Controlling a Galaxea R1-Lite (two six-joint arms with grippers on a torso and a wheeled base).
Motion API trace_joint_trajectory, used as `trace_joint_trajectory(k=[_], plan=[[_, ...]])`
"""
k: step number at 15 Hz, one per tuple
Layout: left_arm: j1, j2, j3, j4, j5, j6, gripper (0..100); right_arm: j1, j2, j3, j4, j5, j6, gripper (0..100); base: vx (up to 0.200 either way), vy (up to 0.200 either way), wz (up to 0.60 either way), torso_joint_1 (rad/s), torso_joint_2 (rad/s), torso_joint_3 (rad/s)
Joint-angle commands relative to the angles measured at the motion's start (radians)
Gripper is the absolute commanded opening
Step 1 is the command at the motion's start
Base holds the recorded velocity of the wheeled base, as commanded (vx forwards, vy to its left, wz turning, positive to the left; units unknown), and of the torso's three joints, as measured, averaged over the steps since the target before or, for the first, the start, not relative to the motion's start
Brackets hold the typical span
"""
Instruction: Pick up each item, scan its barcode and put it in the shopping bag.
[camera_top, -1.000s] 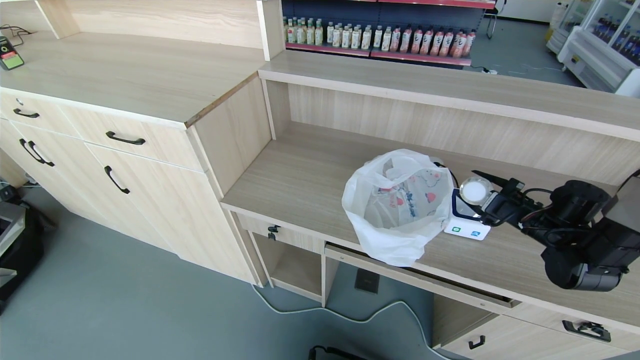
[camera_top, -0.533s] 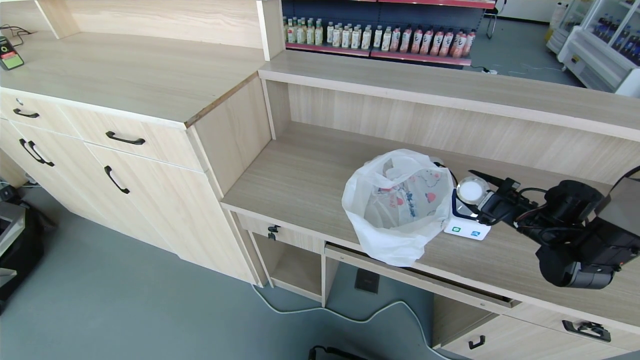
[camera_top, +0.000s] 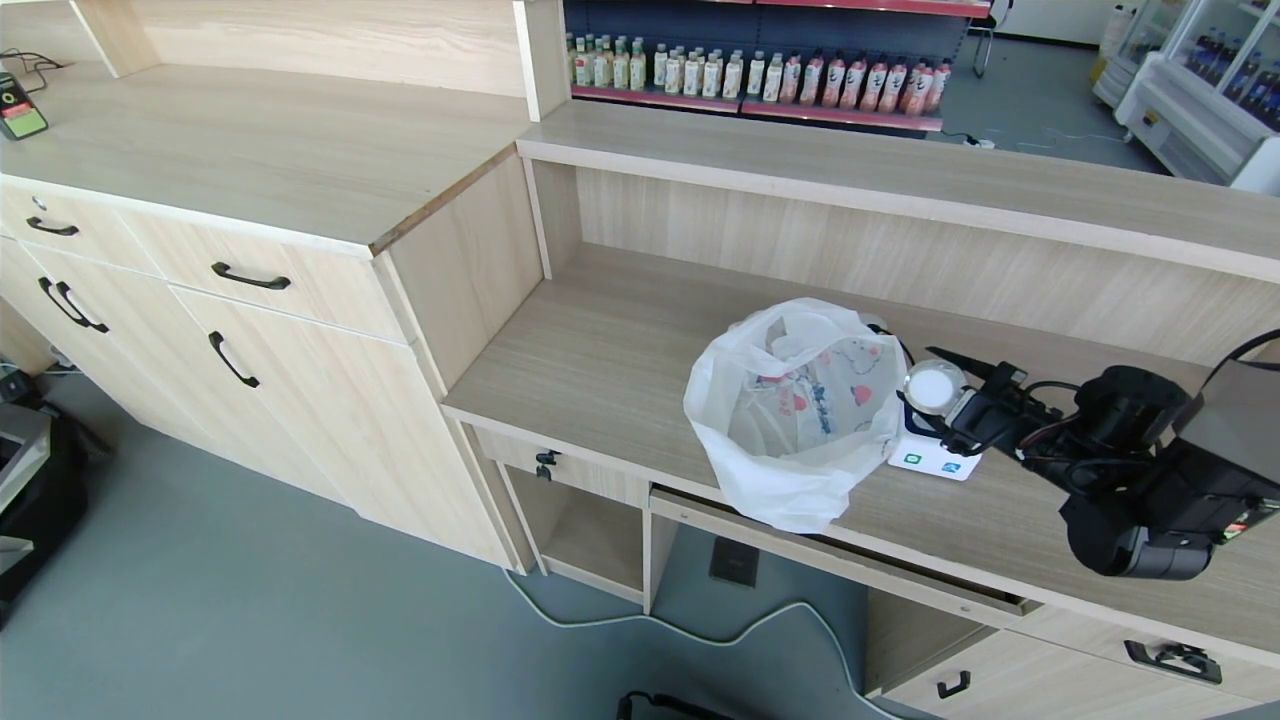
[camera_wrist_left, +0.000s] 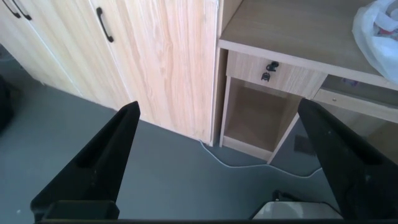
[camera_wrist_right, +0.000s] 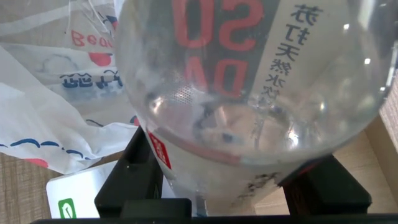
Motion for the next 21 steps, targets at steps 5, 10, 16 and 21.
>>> trace_joint_trajectory(k=[5,10,16,21], plan=[[0.0,0.0,0.0,0.0,0.0,0.0,100,0.001,0.024,-0.025,-0.001,0.0,0.001,0,0.0,0.0,0.0,0.0,0.0,0.0],[0.0,0.0,0.0,0.0,0.0,0.0,100,0.004,0.048,-0.059,-0.001,0.0,0.012,0,0.0,0.0,0.0,0.0,0.0,0.0],[0.0,0.0,0.0,0.0,0.0,0.0,100,0.002,0.053,-0.07,-0.001,0.0,0.024,0,0.0,0.0,0.0,0.0,0.0,0.0],[0.0,0.0,0.0,0.0,0.0,0.0,100,-0.104,-0.449,0.3,0.056,-0.023,0.4,0,0.0,0.0,0.0,0.0,0.0,0.0]])
